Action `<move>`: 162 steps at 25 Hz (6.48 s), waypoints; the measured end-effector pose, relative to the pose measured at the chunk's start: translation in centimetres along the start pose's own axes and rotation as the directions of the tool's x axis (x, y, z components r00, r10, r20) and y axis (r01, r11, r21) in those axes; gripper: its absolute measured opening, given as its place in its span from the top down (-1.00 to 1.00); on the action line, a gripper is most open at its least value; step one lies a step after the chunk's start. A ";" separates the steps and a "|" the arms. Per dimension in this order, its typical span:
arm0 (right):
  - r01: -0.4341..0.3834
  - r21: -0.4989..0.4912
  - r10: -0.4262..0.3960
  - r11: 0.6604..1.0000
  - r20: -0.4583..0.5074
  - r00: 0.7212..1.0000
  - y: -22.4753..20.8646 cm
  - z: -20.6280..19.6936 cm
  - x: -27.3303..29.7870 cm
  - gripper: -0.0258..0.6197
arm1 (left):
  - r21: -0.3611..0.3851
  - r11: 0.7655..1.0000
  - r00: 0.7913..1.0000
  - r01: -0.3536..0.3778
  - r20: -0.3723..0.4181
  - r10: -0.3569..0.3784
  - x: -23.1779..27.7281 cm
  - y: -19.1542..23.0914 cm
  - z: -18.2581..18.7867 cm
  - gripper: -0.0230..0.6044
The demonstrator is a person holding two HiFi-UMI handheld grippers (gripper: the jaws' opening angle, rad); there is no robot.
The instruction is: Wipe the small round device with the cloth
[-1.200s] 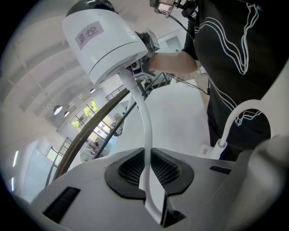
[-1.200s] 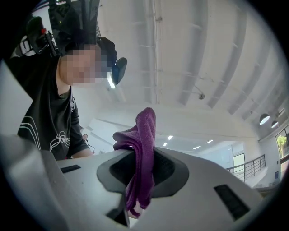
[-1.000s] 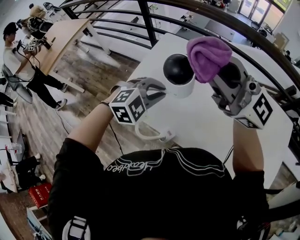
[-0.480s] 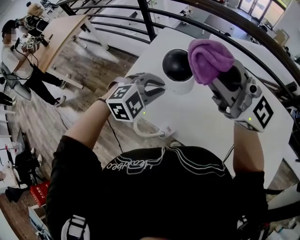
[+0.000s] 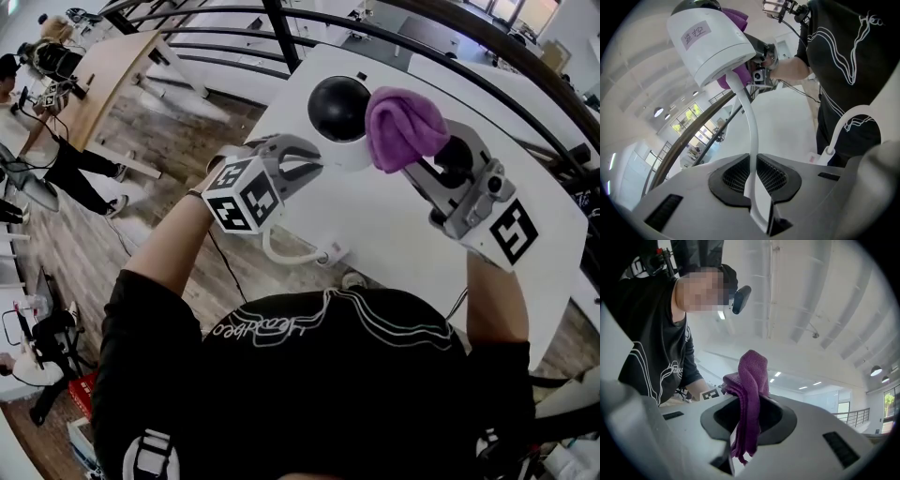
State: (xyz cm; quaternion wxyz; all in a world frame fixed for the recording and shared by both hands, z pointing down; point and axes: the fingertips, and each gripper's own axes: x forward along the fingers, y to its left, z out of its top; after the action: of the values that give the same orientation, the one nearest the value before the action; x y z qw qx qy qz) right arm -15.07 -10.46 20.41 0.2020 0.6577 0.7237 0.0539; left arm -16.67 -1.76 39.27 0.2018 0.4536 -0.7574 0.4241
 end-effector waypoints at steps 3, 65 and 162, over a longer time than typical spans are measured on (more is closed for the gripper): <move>0.010 -0.002 -0.010 1.000 -0.027 1.000 0.6 -0.8 -0.1 0.72 | 0.010 1.000 1.000 -0.002 -0.004 0.002 -0.1 0.1 -0.1 0.77; -0.148 -0.805 -0.254 0.575 -0.348 0.902 6.4 0.7 1.3 0.72 | -0.071 0.997 0.998 -0.039 0.048 0.042 1.2 -0.8 -0.2 0.75; 0.152 -0.932 -0.942 0.329 -0.335 -0.014 5.2 -2.4 10.0 0.72 | 0.092 0.656 0.539 0.749 0.492 -0.684 -0.9 -0.1 -0.9 0.74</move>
State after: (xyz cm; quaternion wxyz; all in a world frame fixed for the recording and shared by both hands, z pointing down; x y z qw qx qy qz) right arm -11.67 0.36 22.20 -0.0140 -0.0343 0.8262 0.5621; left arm -16.20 -0.54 39.18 0.1894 0.8002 -0.5550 0.1253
